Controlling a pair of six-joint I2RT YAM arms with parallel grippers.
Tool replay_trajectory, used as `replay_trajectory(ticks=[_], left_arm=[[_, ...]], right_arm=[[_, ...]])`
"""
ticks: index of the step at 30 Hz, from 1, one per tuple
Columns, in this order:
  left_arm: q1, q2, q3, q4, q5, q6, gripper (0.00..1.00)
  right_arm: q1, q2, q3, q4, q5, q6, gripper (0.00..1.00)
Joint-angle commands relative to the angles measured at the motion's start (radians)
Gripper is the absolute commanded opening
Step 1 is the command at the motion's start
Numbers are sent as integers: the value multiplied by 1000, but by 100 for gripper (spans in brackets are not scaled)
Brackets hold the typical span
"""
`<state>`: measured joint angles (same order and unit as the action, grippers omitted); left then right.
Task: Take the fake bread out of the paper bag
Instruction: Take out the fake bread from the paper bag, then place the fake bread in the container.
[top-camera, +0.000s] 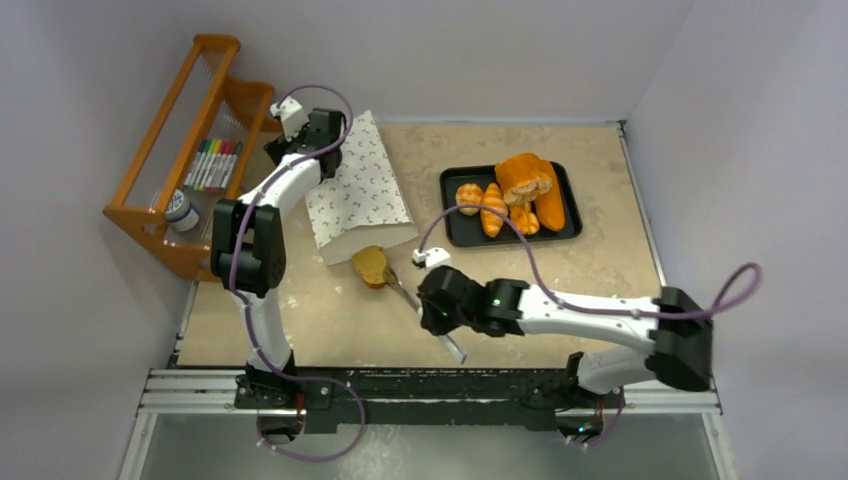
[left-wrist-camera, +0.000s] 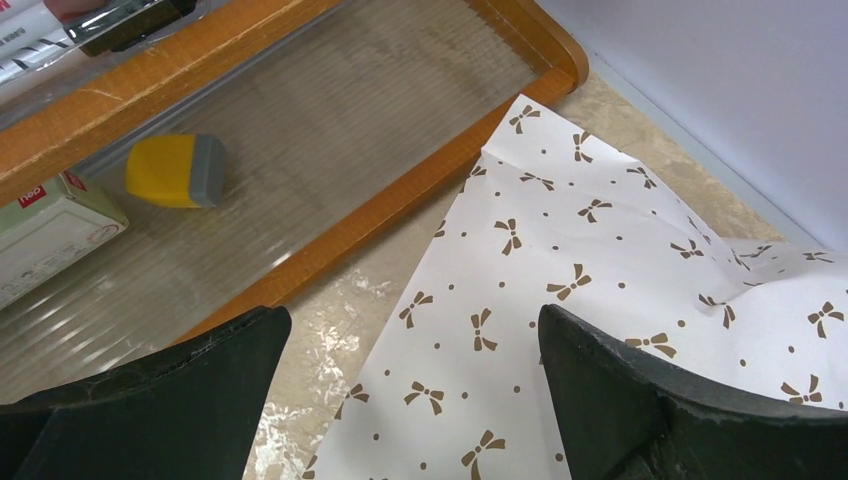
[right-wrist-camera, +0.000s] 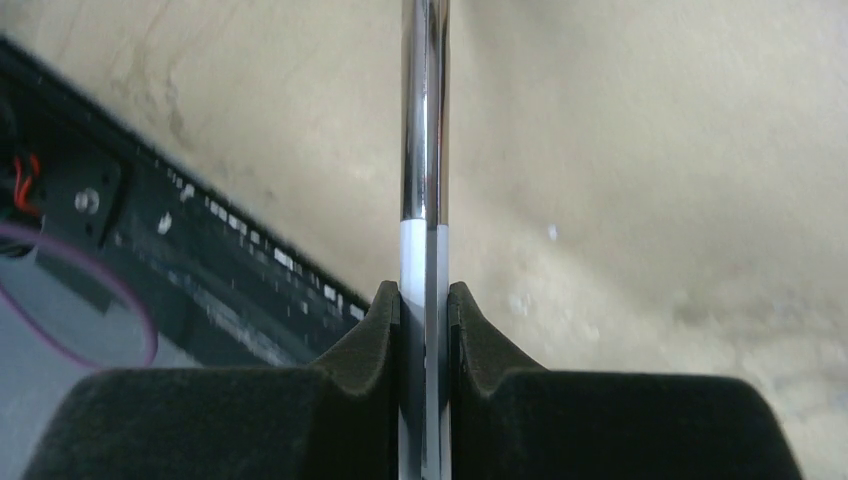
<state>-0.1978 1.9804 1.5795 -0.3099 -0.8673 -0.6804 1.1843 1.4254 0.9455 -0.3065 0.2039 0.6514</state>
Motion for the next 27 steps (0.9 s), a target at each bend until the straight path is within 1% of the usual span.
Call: replay_trajectory(ticks=[1, 6, 10, 13, 16, 20, 24, 27], left_arm=[[-5, 10, 43, -3, -21, -13, 100], [-11, 14, 46, -7, -25, -14, 100], [-17, 16, 45, -8, -31, -16, 100], [-18, 14, 42, -8, -31, -16, 100], [-21, 13, 45, -7, -32, -18, 100], [-25, 16, 46, -2, -29, -18, 100], [-26, 25, 48, 6, -24, -18, 100], [-26, 30, 49, 8, -18, -21, 100]], right_arm=[[29, -240, -70, -156, 93, 107, 0], [32, -470, -126, -337, 145, 221, 0], [32, -559, -121, -472, 237, 345, 0], [32, -578, -99, -554, 312, 446, 0], [32, -578, -97, -583, 364, 517, 0], [32, -558, -108, -605, 379, 626, 0], [30, -545, -122, -547, 413, 621, 0], [28, -512, -113, -535, 436, 629, 0]])
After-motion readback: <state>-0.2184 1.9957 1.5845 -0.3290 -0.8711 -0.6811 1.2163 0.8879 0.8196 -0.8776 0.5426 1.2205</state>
